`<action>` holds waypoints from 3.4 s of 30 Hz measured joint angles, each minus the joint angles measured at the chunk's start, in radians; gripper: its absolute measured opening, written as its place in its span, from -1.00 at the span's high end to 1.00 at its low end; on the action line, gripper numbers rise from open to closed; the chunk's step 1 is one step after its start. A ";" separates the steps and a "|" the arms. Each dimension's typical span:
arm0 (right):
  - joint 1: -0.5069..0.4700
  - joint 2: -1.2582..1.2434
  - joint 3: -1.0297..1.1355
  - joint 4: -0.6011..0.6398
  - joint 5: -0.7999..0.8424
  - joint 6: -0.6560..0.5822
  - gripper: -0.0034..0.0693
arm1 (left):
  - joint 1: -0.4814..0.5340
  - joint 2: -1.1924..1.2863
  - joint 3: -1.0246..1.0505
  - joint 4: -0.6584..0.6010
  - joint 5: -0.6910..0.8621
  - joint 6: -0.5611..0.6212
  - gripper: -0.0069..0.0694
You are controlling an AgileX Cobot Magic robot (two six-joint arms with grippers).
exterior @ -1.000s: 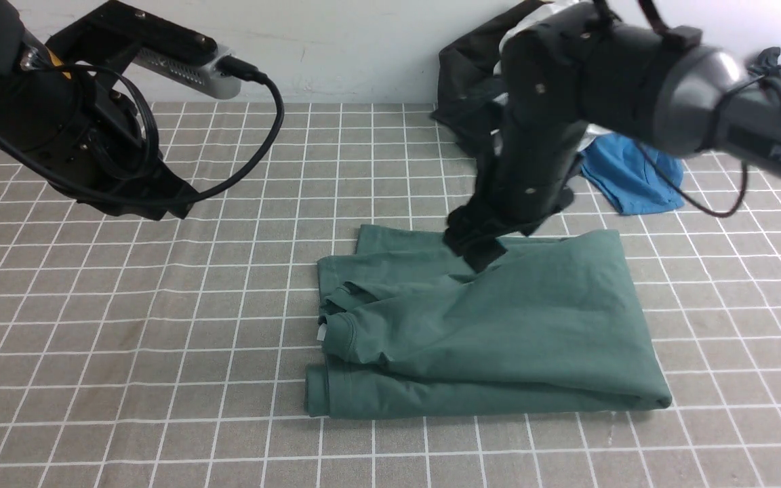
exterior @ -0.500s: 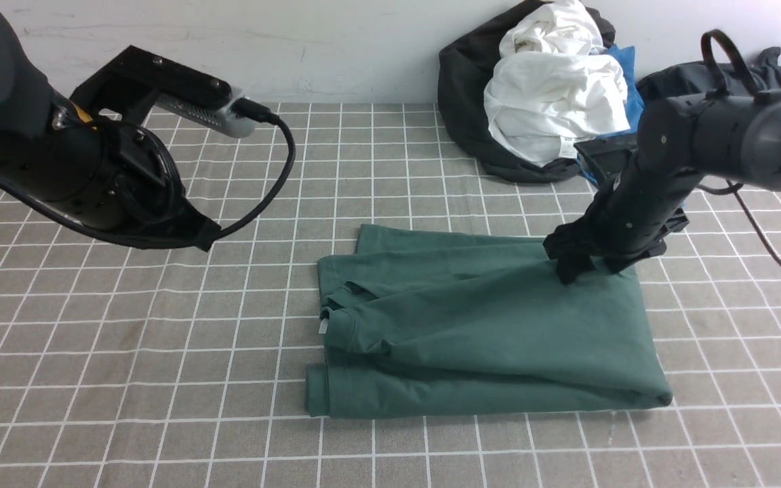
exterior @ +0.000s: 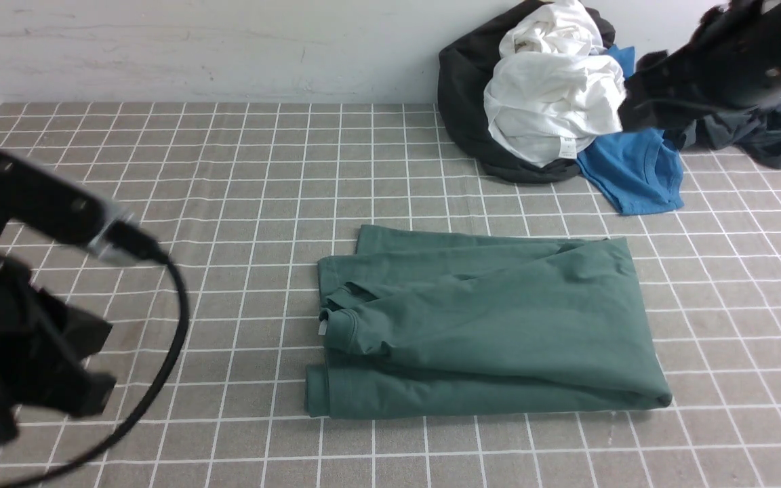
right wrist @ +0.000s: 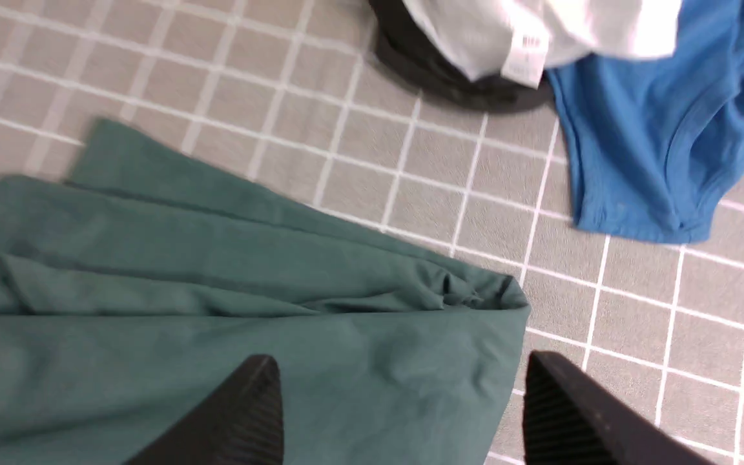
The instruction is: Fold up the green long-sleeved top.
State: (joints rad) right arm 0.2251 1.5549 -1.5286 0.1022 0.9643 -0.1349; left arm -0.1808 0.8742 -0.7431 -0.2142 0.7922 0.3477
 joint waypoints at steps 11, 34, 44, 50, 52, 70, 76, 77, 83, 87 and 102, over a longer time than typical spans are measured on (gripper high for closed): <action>0.000 -0.444 0.433 0.189 -0.276 -0.102 0.32 | 0.000 -0.538 0.299 -0.002 -0.144 -0.094 0.84; 0.000 -1.080 0.787 0.306 -0.444 -0.235 0.94 | 0.000 -0.663 0.327 -0.004 -0.147 -0.095 0.84; 0.000 -1.088 0.787 0.312 -0.402 -0.235 0.94 | 0.000 -0.663 0.327 -0.004 -0.147 -0.095 0.84; 0.000 -1.088 0.787 0.272 -0.399 -0.235 0.94 | 0.000 -0.663 0.327 -0.004 -0.147 -0.095 0.84; 0.000 -1.088 0.787 0.265 -0.400 -0.233 0.94 | 0.000 -0.663 0.327 -0.004 -0.147 -0.095 0.84; -0.228 -1.439 1.475 -0.119 -0.790 0.119 0.94 | 0.000 -0.664 0.327 -0.004 -0.147 -0.095 0.84; -0.271 -1.557 1.556 -0.157 -0.705 0.208 0.94 | 0.000 -0.664 0.327 -0.004 -0.147 -0.095 0.84; -0.270 -1.562 1.556 -0.158 -0.675 0.212 0.94 | 0.000 -0.664 0.327 -0.004 -0.147 -0.095 0.84; -0.269 -1.565 1.555 -0.158 -0.616 0.215 0.94 | 0.000 -0.664 0.327 -0.004 -0.147 -0.095 0.84; -0.269 -1.565 1.554 -0.158 -0.614 0.216 0.94 | 0.000 -0.664 0.327 -0.004 -0.147 -0.095 0.84; -0.269 -1.565 1.554 -0.158 -0.614 0.219 0.94 | 0.000 -0.664 0.327 -0.004 -0.147 -0.095 0.84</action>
State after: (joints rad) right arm -0.0437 -0.0102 0.0257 -0.0560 0.3498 0.0840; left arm -0.1808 0.2102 -0.4165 -0.2179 0.6450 0.2523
